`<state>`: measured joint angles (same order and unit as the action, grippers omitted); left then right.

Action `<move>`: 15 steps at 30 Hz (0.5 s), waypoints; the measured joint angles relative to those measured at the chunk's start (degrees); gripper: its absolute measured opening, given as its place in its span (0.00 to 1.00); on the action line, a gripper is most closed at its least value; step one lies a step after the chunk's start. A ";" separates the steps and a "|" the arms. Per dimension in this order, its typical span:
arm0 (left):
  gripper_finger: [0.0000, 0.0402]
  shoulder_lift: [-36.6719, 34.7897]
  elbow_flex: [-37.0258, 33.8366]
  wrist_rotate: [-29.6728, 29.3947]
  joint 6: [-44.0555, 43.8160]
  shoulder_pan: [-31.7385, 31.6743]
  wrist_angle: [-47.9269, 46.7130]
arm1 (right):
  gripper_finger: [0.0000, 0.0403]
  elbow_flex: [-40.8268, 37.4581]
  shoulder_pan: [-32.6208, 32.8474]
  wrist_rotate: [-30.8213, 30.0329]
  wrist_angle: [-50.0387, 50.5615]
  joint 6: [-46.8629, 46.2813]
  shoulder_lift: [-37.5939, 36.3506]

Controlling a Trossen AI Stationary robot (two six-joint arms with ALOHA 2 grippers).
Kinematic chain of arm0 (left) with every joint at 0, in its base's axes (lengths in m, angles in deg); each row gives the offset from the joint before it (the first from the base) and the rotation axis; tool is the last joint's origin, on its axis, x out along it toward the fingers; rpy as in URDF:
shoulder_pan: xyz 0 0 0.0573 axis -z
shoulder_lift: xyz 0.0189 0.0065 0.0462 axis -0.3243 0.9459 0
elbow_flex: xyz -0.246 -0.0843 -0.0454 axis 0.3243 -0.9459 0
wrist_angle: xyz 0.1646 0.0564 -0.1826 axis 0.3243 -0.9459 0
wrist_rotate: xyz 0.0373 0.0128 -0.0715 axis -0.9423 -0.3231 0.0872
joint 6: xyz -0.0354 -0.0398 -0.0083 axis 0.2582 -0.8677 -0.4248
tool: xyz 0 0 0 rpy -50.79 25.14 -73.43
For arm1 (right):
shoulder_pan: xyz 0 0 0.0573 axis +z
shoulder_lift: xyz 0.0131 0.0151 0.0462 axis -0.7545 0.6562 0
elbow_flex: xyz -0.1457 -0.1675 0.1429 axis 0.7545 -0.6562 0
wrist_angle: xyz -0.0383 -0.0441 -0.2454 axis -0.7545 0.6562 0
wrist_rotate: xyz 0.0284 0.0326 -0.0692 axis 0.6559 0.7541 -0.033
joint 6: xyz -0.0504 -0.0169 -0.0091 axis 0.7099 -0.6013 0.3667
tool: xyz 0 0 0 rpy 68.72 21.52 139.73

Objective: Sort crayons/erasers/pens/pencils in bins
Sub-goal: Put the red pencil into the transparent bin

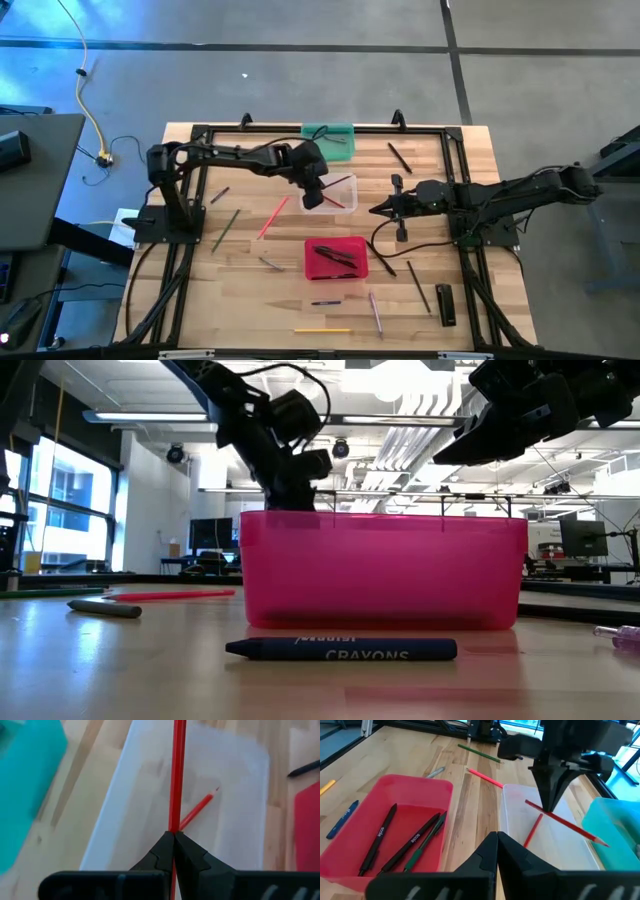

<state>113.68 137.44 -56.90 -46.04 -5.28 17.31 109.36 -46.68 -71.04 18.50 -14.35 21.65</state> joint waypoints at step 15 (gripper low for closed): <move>0.00 1.40 -0.07 -1.10 0.98 -0.11 -2.52 | 0.00 0.00 0.00 0.00 -0.34 0.00 -0.01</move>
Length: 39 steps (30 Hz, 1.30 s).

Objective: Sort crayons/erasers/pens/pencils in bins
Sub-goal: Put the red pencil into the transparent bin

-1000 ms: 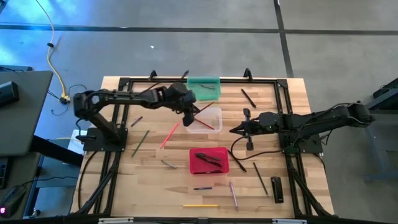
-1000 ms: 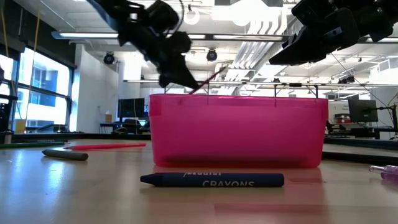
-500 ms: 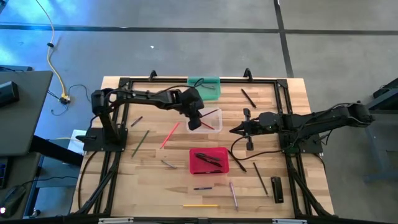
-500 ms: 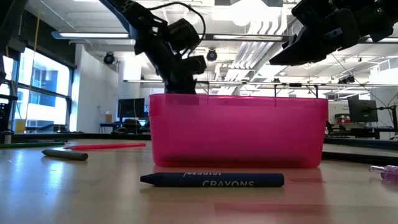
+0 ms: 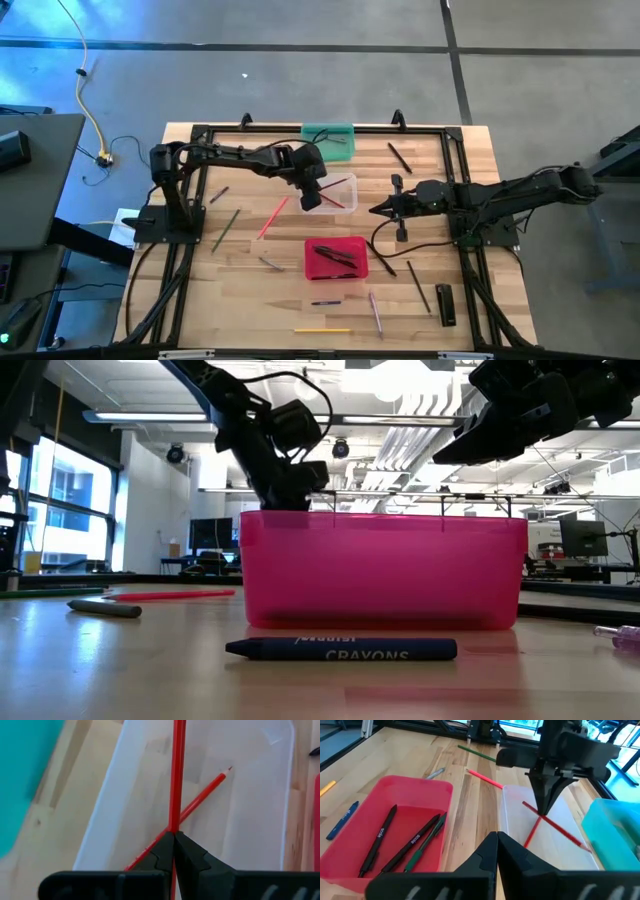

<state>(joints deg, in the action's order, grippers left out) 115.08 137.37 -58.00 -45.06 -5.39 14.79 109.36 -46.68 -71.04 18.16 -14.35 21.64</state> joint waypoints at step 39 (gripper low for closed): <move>0.00 4.41 0.39 0.41 -2.16 -1.31 3.08 | 0.00 0.00 0.00 0.00 0.00 -0.14 -0.01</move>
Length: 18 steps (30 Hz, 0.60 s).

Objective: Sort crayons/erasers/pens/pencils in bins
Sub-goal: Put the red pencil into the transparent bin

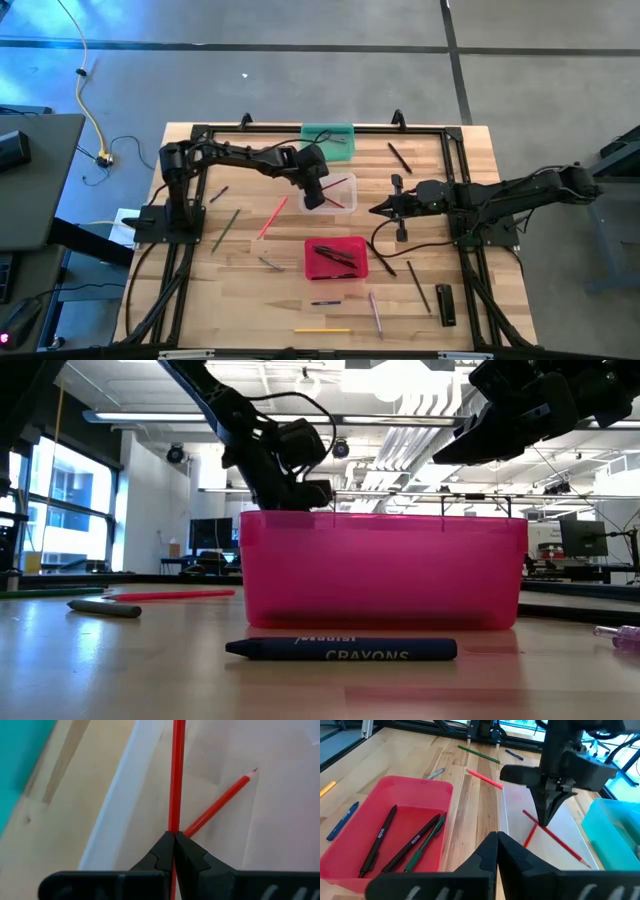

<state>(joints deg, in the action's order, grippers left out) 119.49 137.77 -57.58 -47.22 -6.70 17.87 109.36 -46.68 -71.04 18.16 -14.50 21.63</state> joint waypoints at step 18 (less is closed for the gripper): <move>0.08 1.22 0.00 -0.37 1.34 -0.26 0.83 | 0.00 0.00 0.00 0.00 0.00 0.02 0.00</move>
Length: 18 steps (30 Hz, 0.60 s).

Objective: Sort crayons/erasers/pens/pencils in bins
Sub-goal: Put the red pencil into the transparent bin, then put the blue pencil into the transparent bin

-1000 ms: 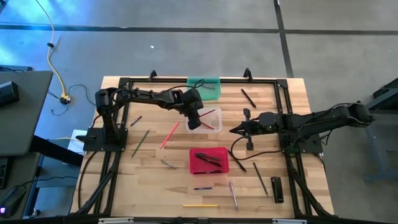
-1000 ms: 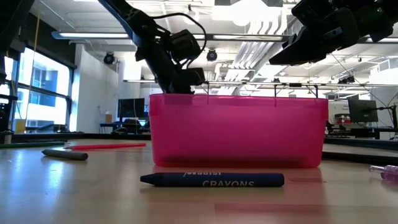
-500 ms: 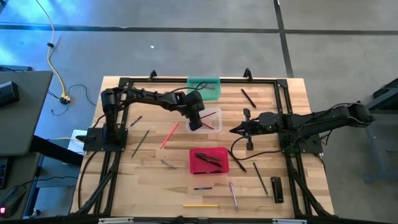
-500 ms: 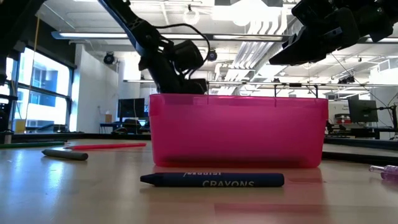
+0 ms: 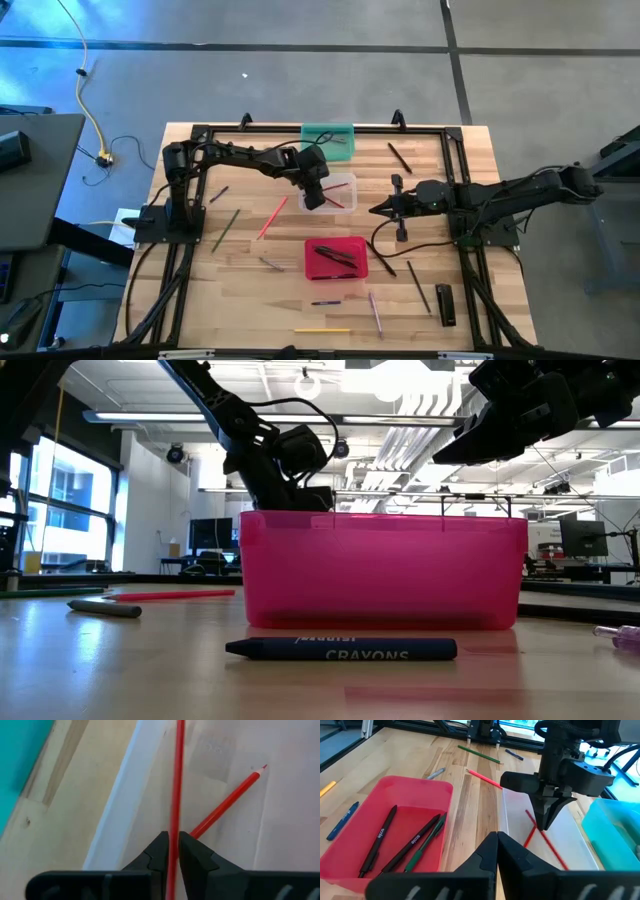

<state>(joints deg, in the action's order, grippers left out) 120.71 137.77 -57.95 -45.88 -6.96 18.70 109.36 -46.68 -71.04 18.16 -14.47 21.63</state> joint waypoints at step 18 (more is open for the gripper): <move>0.01 -12.42 -1.93 -2.67 4.66 2.16 5.20 | 0.00 0.00 0.00 0.00 0.00 0.13 0.00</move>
<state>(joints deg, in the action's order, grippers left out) 108.28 135.83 -60.62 -41.23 -4.81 23.89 109.36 -46.68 -71.04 18.16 -14.34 21.63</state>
